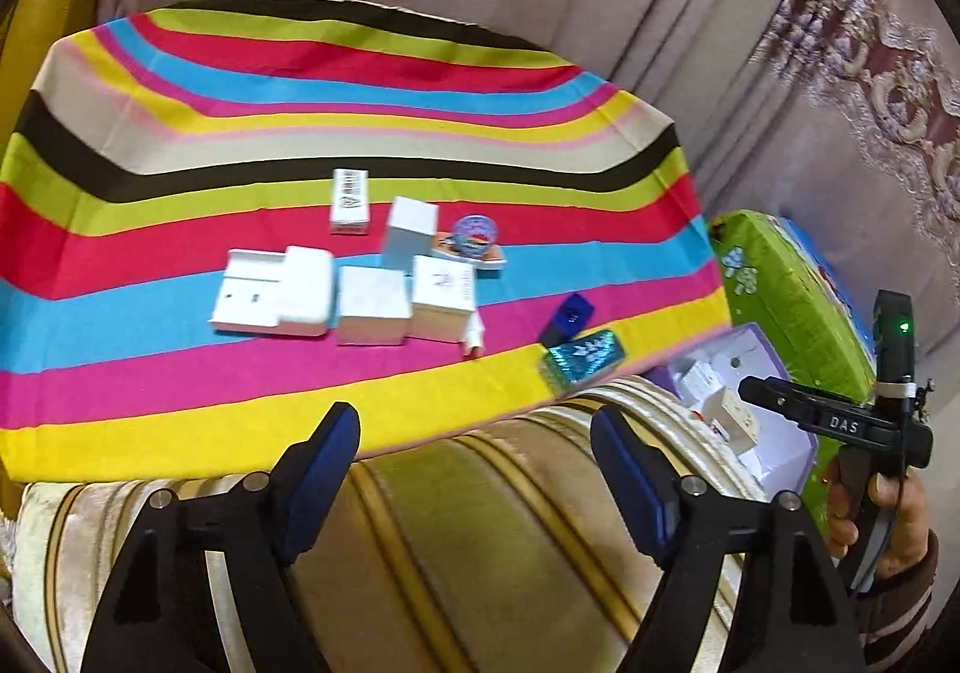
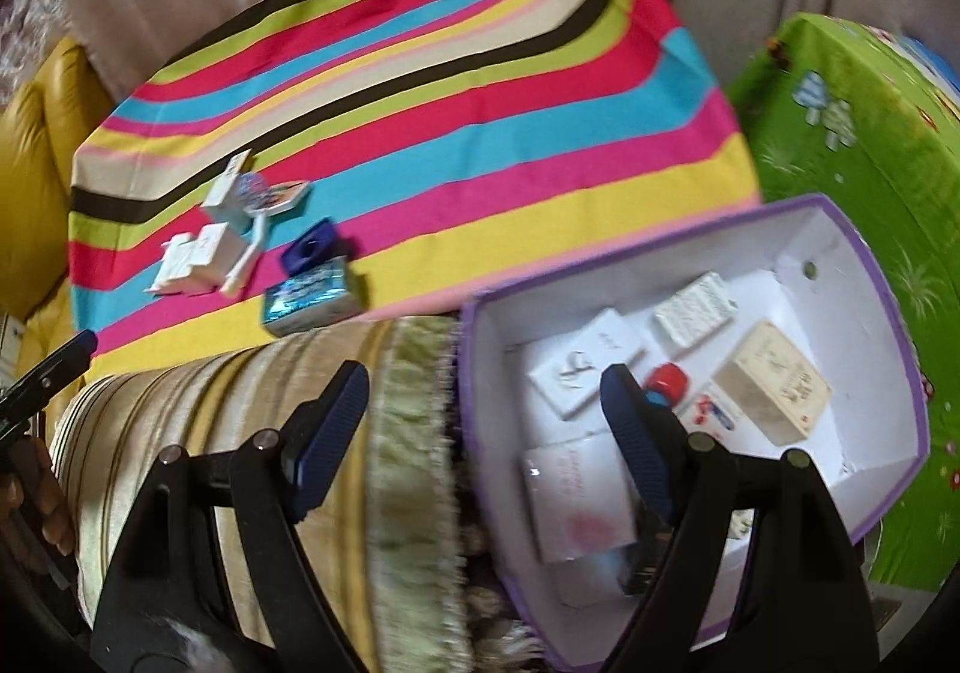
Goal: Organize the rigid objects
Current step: 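Move both grippers back over the tablecloth toward the remaining items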
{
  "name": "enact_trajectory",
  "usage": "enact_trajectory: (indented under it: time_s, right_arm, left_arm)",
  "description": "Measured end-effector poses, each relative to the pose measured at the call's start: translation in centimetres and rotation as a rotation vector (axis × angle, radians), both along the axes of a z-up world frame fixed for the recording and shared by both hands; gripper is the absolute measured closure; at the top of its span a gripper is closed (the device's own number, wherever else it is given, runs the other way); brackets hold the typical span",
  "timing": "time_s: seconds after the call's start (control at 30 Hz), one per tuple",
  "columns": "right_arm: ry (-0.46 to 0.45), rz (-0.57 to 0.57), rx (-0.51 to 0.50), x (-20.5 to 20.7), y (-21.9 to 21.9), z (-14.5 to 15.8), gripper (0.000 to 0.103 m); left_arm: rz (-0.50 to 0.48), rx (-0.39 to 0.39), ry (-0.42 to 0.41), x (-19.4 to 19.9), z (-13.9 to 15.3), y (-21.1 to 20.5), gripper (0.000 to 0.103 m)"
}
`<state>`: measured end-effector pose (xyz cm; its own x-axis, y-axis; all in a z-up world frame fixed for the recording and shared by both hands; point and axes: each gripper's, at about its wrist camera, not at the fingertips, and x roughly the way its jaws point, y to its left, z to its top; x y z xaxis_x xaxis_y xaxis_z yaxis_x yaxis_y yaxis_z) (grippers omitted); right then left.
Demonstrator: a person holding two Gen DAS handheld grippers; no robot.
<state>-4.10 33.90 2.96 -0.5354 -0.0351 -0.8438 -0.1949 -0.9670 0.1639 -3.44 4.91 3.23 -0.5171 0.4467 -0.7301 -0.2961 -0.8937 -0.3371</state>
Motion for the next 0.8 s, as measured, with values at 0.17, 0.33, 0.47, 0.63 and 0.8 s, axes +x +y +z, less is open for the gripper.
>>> enact_trajectory:
  time_s: [0.17, 0.33, 0.47, 0.63, 0.8]
  right_arm:
    - [-0.019, 0.056, 0.020, -1.5, -2.7, -0.5, 0.021]
    - [-0.043, 0.086, 0.042, -3.1, -4.9, -1.0, 0.021]
    - [-0.049, 0.118, 0.082, -4.3, -6.9, -1.5, 0.021]
    - [-0.087, 0.142, 0.136, -6.0, -8.5, -3.3, 0.021]
    - [-0.091, 0.166, 0.180, -7.0, -9.4, -4.0, 0.021]
  left_arm:
    - [0.027, -0.004, -0.009, -0.1, -0.4, -0.9, 0.026]
    - [0.065, 0.002, -0.023, -0.4, -0.7, -2.1, 0.026]
    - [0.100, 0.023, -0.065, -0.8, -1.8, -3.0, 0.026]
    - [0.105, 0.031, -0.073, -0.9, -2.3, -3.0, 0.026]
    - [0.102, 0.027, -0.088, -1.0, -2.9, -2.8, 0.026]
